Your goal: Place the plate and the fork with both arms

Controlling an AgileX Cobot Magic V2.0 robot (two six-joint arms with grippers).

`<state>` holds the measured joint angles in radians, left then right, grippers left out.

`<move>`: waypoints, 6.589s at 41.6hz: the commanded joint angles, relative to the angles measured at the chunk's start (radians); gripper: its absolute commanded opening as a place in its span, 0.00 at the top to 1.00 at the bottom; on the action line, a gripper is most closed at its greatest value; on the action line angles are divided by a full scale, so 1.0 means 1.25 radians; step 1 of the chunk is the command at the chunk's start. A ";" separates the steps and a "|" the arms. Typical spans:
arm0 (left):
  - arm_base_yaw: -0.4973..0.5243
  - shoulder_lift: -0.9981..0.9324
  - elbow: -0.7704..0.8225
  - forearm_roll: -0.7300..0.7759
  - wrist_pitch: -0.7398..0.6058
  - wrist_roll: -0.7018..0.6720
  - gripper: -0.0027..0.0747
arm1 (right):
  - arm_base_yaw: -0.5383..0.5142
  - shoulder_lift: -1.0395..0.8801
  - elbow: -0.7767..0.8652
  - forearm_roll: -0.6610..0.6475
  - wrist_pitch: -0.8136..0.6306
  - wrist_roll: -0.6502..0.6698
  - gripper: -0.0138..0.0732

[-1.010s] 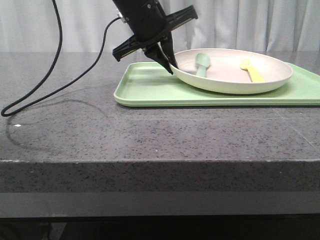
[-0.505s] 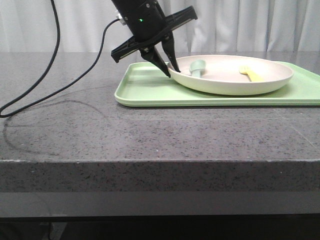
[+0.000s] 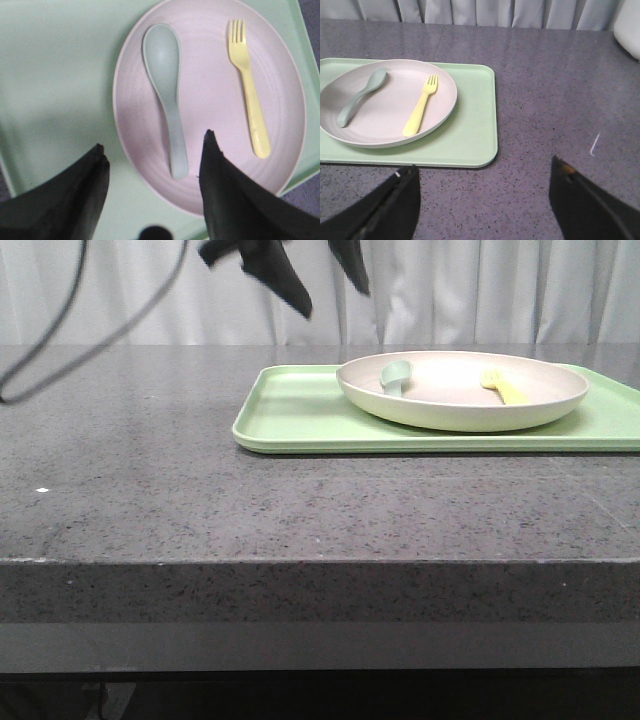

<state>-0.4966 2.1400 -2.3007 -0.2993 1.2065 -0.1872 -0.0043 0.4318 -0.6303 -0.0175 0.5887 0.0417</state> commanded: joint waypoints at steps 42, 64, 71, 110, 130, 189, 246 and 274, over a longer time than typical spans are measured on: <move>0.288 -0.957 1.010 -0.181 -0.223 0.592 0.45 | 0.001 0.165 -0.147 0.132 0.112 -0.051 0.20; 0.288 -1.118 1.154 -0.181 -0.247 0.592 0.45 | 0.123 0.584 -0.495 0.251 0.334 -0.122 0.20; 0.288 -1.118 1.154 -0.181 -0.247 0.592 0.45 | 0.193 0.703 -0.613 0.098 0.355 0.034 0.20; 0.288 -1.116 1.154 -0.181 -0.251 0.592 0.45 | 0.141 1.173 -1.052 0.007 0.520 0.162 0.40; 0.288 -1.116 1.154 -0.181 -0.253 0.592 0.45 | 0.139 1.276 -1.129 0.036 0.546 0.165 0.40; 0.288 -1.116 1.154 -0.181 -0.252 0.592 0.45 | 0.137 1.253 -1.143 0.038 0.598 0.149 0.76; 0.288 -1.116 1.154 -0.181 -0.253 0.592 0.45 | -0.019 1.219 -0.959 0.048 0.498 0.023 0.72; 0.288 -1.116 1.154 -0.181 -0.253 0.592 0.45 | 0.005 1.083 -0.944 0.048 0.520 0.001 0.41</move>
<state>-0.1376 0.7477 -0.8314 -0.4853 0.9454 0.5526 -0.0130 1.9195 -1.7969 0.0419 1.2258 0.0676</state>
